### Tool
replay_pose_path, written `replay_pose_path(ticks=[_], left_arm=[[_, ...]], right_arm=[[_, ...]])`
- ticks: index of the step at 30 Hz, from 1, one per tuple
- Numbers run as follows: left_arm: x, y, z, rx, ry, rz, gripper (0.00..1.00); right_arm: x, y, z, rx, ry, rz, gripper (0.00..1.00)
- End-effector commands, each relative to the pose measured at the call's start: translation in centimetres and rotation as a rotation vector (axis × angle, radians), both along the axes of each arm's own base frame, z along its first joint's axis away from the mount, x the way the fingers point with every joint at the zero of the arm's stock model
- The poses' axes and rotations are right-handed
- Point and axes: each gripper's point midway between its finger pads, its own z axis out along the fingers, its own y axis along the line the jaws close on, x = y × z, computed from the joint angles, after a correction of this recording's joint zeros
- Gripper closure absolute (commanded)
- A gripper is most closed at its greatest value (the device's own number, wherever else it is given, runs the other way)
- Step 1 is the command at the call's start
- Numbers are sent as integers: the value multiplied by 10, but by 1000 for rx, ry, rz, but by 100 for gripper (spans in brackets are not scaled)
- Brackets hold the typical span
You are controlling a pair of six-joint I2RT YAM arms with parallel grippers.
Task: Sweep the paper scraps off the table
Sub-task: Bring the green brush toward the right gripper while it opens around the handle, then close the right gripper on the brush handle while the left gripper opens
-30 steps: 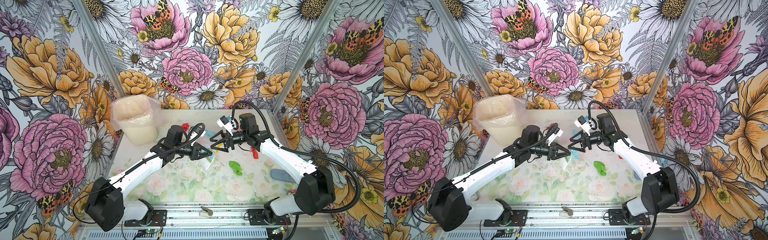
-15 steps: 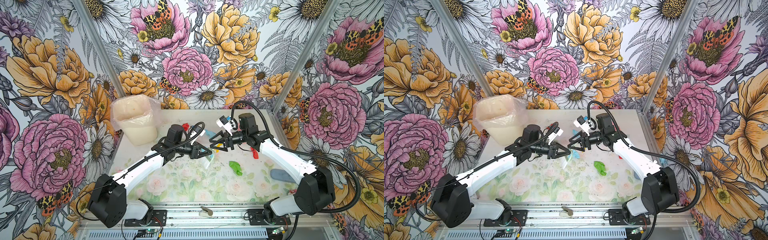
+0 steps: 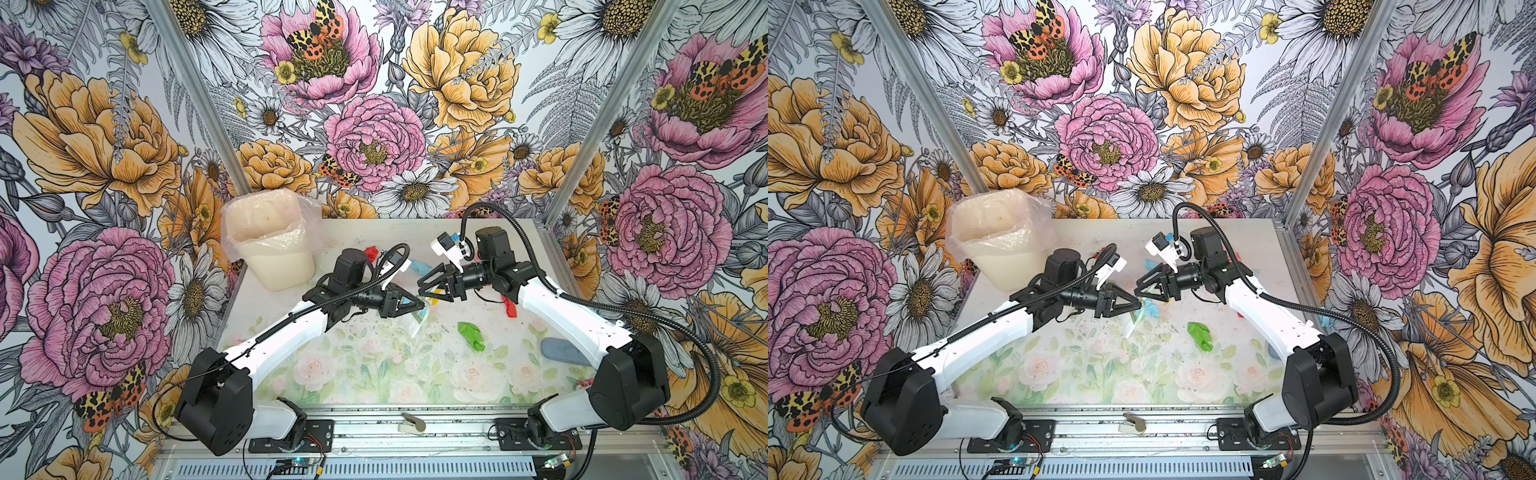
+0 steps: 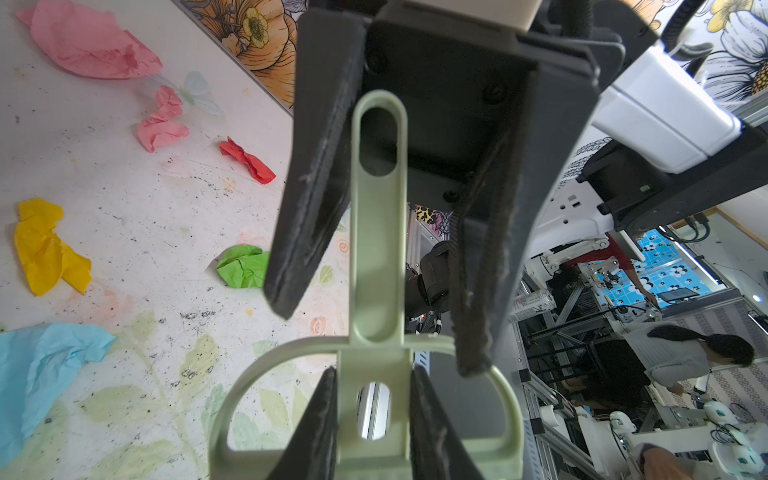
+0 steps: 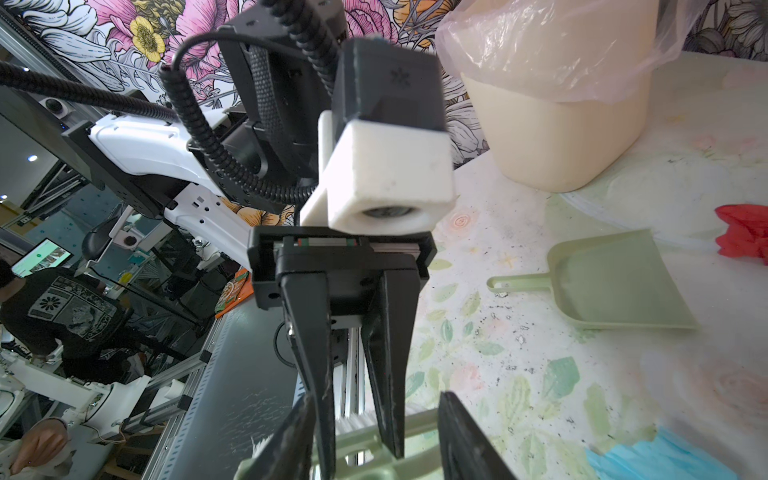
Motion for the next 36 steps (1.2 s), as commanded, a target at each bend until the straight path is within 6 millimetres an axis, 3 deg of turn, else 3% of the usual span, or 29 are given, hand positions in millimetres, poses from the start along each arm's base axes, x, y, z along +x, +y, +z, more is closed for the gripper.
replay_pose_path(ticks=[1, 27, 31, 36], left_arm=[[7, 1, 13, -27, -43, 4, 100], [5, 5, 8, 1, -3, -11, 100], [5, 5, 6, 2, 2, -11, 100], [5, 5, 3, 6, 11, -14, 100]], right_arm=[[0, 4, 2, 11, -15, 23, 52], [0, -7, 1, 0, 0, 11, 59], [-1, -7, 3, 0, -8, 10, 62], [-1, -8, 3, -1, -11, 9, 75]])
